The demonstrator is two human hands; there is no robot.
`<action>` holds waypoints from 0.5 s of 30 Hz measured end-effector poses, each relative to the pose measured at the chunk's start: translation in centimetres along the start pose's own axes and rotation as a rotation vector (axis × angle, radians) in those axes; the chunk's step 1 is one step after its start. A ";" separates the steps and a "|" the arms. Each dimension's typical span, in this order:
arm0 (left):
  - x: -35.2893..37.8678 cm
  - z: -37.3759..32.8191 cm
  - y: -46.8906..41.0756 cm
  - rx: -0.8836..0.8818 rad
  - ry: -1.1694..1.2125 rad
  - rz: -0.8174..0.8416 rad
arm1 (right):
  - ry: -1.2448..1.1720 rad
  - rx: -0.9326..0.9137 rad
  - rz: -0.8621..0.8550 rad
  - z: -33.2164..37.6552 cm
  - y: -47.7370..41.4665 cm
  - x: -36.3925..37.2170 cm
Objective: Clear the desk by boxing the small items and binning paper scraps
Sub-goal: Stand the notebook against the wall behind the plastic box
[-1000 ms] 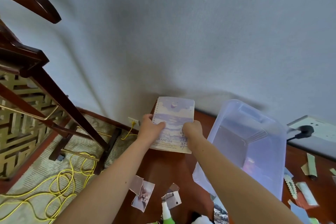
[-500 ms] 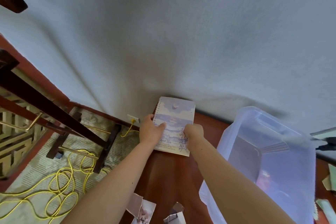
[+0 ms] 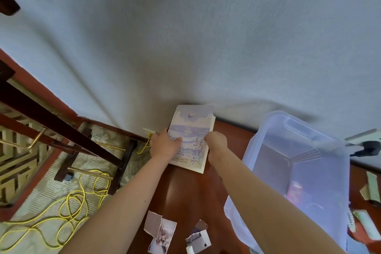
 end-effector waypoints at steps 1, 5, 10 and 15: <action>-0.1 -0.1 0.3 0.014 0.008 0.017 | 0.008 -0.015 0.009 0.1 0.5 -0.2; -0.7 -0.7 2.0 0.064 0.033 0.062 | 0.029 -0.069 0.056 0.4 2.3 -1.6; -2.2 -1.7 5.0 0.072 0.166 0.107 | 0.004 -0.099 0.101 0.3 5.3 -3.7; -4.0 -3.2 8.8 0.110 0.261 0.115 | -0.083 -0.132 0.161 0.2 8.5 -6.1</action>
Point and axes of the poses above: each hand's wrist, its own y-axis away from the middle knuckle, its own x-axis out of the palm, z = x × y, the point moved 6 cm from there along -y, towards the middle knuckle, and after that the axes turned 15 degrees about -z, right-handed, at the moved point
